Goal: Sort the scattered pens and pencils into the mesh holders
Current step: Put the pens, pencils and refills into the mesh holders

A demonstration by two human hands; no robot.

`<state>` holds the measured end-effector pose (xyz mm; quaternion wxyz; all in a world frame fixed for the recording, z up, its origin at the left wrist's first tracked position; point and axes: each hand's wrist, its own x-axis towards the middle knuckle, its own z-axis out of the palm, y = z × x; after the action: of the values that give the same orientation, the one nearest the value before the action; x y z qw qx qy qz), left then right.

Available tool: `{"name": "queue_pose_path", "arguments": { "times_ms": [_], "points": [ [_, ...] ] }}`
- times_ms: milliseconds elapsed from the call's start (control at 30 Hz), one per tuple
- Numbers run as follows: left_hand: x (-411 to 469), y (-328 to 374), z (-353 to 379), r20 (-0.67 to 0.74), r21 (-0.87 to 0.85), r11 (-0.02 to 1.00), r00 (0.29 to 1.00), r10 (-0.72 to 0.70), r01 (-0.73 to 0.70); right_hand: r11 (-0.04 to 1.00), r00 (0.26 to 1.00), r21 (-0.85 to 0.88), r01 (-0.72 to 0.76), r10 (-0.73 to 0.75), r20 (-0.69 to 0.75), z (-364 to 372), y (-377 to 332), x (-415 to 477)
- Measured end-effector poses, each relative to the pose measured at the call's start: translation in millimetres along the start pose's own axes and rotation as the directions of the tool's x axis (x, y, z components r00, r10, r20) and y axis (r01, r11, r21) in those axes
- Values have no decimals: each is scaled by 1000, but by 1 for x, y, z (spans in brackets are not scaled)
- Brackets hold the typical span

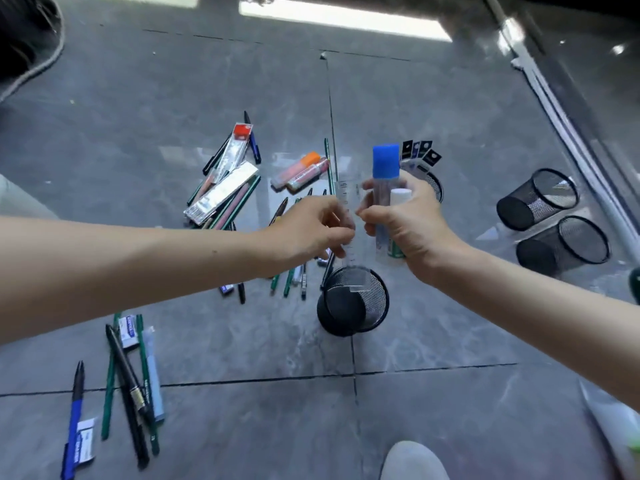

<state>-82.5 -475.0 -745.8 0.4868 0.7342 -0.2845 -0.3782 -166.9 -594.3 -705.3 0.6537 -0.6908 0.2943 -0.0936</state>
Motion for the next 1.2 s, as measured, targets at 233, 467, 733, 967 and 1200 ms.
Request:
{"name": "queue_pose_path", "arguments": {
  "times_ms": [233,467,733,967,1200],
  "points": [
    [5,-14,20,-32,321,945,997,69,-55,987,992,-96,-128,126,-31,-18,28,0],
    [5,-27,33,-24,446,888,991,133,-108,951,956,-97,-292,290,-36,-25,48,4],
    [7,-30,31,-36,455,888,995,89,-63,949,955,-104,-297,297,-21,-25,54,0],
    [5,-32,31,-61,321,947,997,45,-23,984,978,118,-132,149,-148,-17,52,-11],
    [10,-23,26,-16,215,976,999,49,-45,942,987,-296,156,-159,13,-6,61,-32]
  ]
}}
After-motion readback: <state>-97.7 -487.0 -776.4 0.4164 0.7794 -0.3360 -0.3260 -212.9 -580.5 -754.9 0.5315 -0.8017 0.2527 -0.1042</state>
